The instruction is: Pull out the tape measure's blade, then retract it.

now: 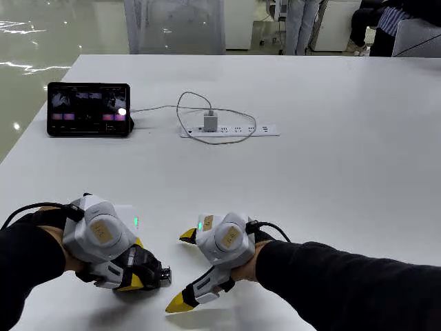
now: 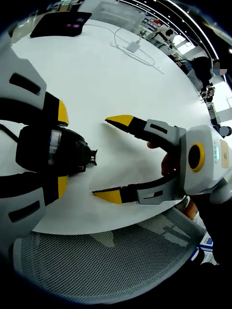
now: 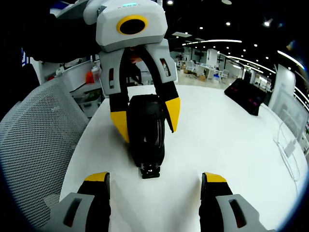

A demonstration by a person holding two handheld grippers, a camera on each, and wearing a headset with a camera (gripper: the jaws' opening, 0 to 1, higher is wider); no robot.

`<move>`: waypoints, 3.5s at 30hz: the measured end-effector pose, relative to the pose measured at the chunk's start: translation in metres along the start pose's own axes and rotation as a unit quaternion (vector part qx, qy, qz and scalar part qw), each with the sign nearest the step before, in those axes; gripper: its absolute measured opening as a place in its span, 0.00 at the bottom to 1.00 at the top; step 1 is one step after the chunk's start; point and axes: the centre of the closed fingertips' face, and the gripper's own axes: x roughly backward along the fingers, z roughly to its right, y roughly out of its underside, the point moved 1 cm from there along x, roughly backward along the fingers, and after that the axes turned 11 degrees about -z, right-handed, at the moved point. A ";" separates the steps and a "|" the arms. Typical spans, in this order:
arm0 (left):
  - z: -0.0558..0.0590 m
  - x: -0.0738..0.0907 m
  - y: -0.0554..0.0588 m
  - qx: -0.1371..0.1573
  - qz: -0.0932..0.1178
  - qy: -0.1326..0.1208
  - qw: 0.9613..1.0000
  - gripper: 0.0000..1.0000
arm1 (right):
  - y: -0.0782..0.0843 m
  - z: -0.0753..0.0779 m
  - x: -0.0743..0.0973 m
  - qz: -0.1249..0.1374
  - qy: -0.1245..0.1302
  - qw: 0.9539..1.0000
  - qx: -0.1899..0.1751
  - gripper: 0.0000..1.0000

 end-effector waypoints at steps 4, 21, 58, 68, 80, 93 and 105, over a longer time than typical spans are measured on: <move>0.000 0.000 0.000 0.001 0.002 0.000 1.000 0.32 | 0.002 -0.003 -0.002 -0.005 -0.011 1.000 0.002 0.62; 0.000 0.000 0.000 0.003 0.002 0.000 1.000 0.32 | -0.005 -0.005 -0.007 -0.001 -0.033 0.999 0.006 0.27; -0.001 0.002 0.001 0.008 0.016 0.003 1.000 0.32 | -0.006 -0.005 -0.010 -0.012 -0.033 0.999 0.012 0.10; -0.001 0.002 0.001 0.008 0.023 -0.001 1.000 0.32 | -0.005 -0.006 -0.009 -0.014 -0.034 0.999 0.013 0.10; 0.000 0.002 0.000 0.009 0.026 -0.001 1.000 0.32 | 0.000 -0.006 -0.005 -0.018 -0.037 0.999 0.012 0.10; 0.000 0.002 0.000 0.014 0.027 0.001 1.000 0.32 | 0.006 -0.006 0.000 -0.023 -0.038 0.999 0.010 0.10; 0.000 0.002 -0.001 0.014 0.031 0.000 0.999 0.32 | 0.010 -0.006 0.004 -0.026 -0.039 0.999 0.006 0.10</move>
